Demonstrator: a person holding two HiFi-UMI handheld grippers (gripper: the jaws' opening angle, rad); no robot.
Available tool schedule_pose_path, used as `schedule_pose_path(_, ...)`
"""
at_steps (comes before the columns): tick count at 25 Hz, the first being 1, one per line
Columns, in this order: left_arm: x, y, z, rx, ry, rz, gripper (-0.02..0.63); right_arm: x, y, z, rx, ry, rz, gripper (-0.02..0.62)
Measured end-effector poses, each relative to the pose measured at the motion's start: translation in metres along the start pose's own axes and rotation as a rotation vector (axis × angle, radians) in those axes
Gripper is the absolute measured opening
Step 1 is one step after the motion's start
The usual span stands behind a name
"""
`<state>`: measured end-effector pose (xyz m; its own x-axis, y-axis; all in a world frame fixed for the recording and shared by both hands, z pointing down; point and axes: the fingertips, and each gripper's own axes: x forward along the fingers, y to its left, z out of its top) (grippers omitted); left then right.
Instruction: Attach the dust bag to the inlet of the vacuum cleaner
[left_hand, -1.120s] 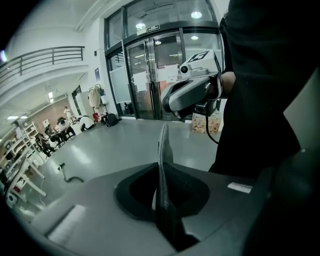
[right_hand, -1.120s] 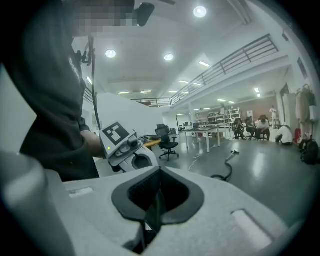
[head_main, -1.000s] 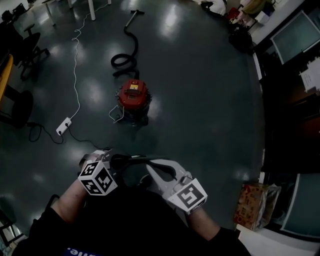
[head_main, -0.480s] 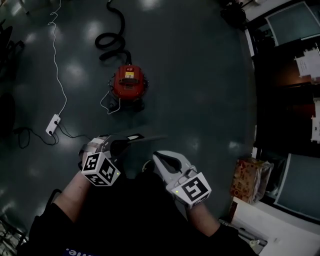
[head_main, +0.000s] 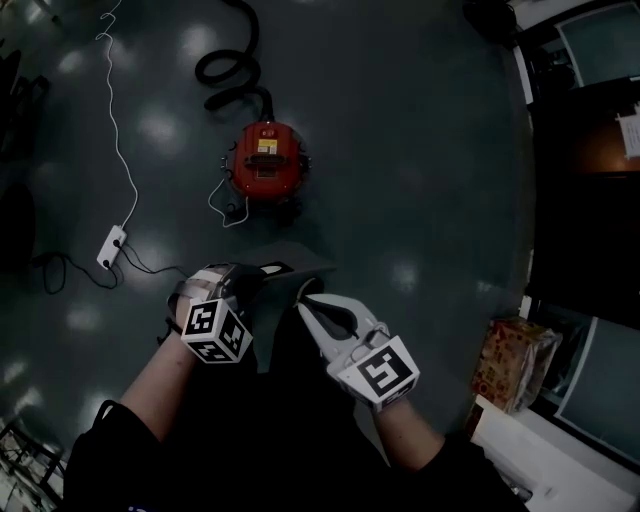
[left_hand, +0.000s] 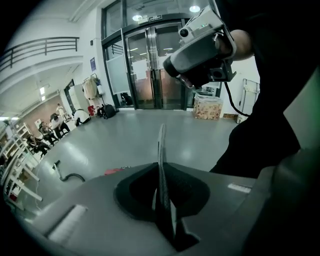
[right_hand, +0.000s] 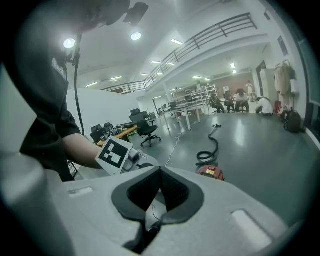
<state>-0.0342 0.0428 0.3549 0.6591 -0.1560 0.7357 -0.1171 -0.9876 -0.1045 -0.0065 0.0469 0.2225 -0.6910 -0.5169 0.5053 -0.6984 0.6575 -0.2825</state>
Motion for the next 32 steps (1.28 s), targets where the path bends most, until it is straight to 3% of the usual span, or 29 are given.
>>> schedule_pose_path(7,0.067,0.003,-0.007,-0.064,0.023,-0.009,0.023,0.012,-0.065,-0.023,-0.012,-0.008,0.099,0.003)
schedule_pose_path(12,0.125,0.021,-0.026,-0.163,-0.004,-0.033,0.023,0.026,-0.112,-0.067,-0.003,0.042,0.12,0.003)
schedule_pose_path(16,0.171,0.02,-0.051,-0.092,-0.013,-0.114,0.023,0.052,-0.146,-0.097,0.018,0.035,0.074,0.003)
schedule_pose_path(20,0.209,0.011,-0.081,-0.036,0.012,-0.137,0.023,0.084,-0.172,-0.122,0.054,-0.001,0.036,0.003)
schedule_pose_path(25,0.241,0.01,-0.109,-0.003,-0.039,-0.093,0.023,0.119,-0.208,-0.148,0.016,-0.051,0.0,0.003)
schedule_pose_path(32,0.261,0.024,-0.128,0.109,-0.082,-0.052,0.023,0.172,-0.243,-0.171,-0.092,-0.157,-0.002,0.003)
